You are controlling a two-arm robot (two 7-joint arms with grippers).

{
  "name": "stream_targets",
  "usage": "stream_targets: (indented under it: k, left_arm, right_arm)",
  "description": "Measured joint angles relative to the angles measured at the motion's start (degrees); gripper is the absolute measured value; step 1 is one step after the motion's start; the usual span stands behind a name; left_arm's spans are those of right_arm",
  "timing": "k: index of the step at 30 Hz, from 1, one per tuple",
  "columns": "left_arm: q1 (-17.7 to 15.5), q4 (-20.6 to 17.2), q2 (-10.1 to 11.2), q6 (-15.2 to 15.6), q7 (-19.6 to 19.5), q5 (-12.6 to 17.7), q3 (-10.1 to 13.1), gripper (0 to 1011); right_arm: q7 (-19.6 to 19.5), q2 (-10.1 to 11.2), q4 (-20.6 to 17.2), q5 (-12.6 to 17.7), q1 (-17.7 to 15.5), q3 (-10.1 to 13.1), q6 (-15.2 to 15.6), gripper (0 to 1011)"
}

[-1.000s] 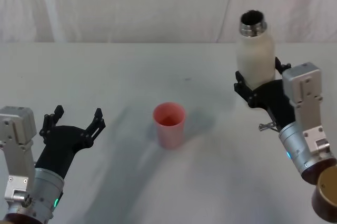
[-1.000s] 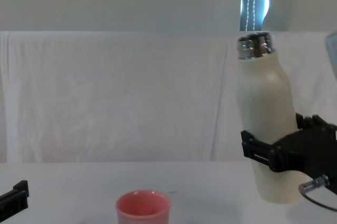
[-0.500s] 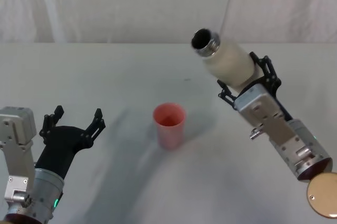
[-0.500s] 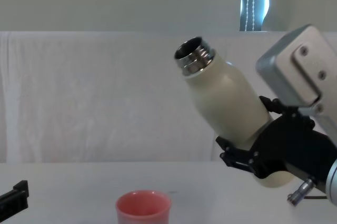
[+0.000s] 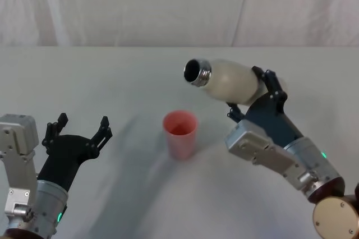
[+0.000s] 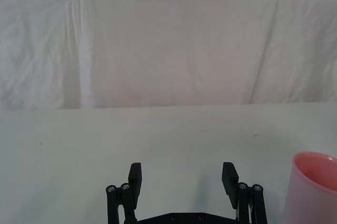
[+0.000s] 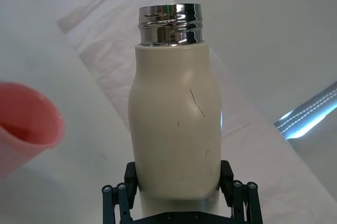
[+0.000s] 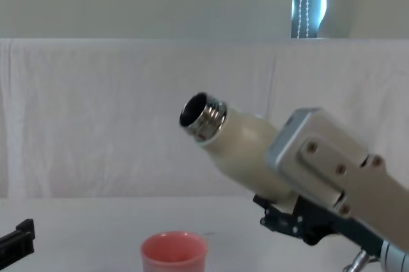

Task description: Grasp the thermos with one hand and pour water into the cup lid.

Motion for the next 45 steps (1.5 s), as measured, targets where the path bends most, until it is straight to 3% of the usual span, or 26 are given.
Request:
stream_targets:
  k: [20, 45]
  left_arm:
    - [0.0, 0.0, 0.0, 0.0, 0.0, 0.0, 0.0, 1001]
    - [0.0, 0.0, 0.0, 0.0, 0.0, 0.0, 0.0, 1001]
  right_arm:
    - [-3.96, 1.43, 5.73, -9.91, 2.89, -4.77, 2.59, 957]
    - [-5.24, 3.27, 7.54, -14.66, 5.21, -7.22, 4.7, 957]
